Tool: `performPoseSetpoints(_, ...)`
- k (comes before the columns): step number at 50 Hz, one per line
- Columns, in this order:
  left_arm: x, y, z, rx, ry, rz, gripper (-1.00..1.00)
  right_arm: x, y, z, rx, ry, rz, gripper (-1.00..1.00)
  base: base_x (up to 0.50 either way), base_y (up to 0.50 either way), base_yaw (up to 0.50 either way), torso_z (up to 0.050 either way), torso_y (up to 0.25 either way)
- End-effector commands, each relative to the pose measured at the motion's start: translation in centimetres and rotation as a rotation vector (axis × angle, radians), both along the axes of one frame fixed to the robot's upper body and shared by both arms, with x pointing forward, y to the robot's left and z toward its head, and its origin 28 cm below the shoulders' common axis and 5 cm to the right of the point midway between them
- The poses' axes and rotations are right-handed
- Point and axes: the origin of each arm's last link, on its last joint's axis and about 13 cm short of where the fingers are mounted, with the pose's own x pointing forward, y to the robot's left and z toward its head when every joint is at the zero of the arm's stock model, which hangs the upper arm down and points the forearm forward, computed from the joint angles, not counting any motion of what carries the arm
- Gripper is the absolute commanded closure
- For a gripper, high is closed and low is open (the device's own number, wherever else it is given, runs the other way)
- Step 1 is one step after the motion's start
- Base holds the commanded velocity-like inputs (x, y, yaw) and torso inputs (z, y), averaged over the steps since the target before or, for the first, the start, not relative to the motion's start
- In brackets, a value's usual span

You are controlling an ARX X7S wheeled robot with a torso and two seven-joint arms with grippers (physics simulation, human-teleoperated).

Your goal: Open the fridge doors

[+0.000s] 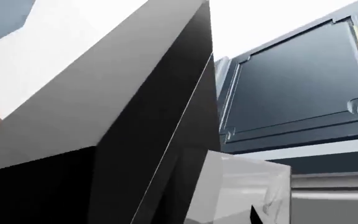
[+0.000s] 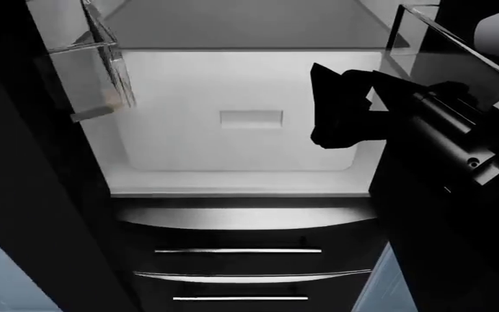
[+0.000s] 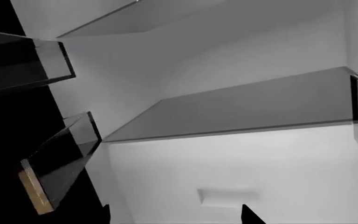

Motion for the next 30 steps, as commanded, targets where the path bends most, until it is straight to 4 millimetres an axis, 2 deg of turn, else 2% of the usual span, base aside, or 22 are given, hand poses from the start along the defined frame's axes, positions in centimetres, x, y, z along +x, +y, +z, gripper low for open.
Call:
performPoseSetpoints(1,0.1,9.8,1.4,-0.269,-0.056,0.459,-1.00,0.0,0.0,0.0,0.004,0.003,0.004,-1.00,0.00,0.00,0.00,0.000,0.000)
performPoseSetpoints(9,-0.7,12.5,1.7,-0.347,-0.064,0.622,-1.00,0.1,0.1,0.1,0.005,0.007,0.006,-1.00,0.00,0.00,0.00,0.001,0.000)
performPoseSetpoints(23,-2.0,15.4,2.1,-0.418,-0.071,0.810,-1.00,0.1,0.1,0.0,0.002,0.009,0.010,-1.00,0.00,0.00,0.00,0.001,0.000)
performPoseSetpoints(30,-3.3,16.4,1.4,-0.442,-0.067,0.884,-1.00,0.1,0.2,0.0,-0.002,0.008,0.011,-1.00,0.00,0.00,0.00,0.000,0.000)
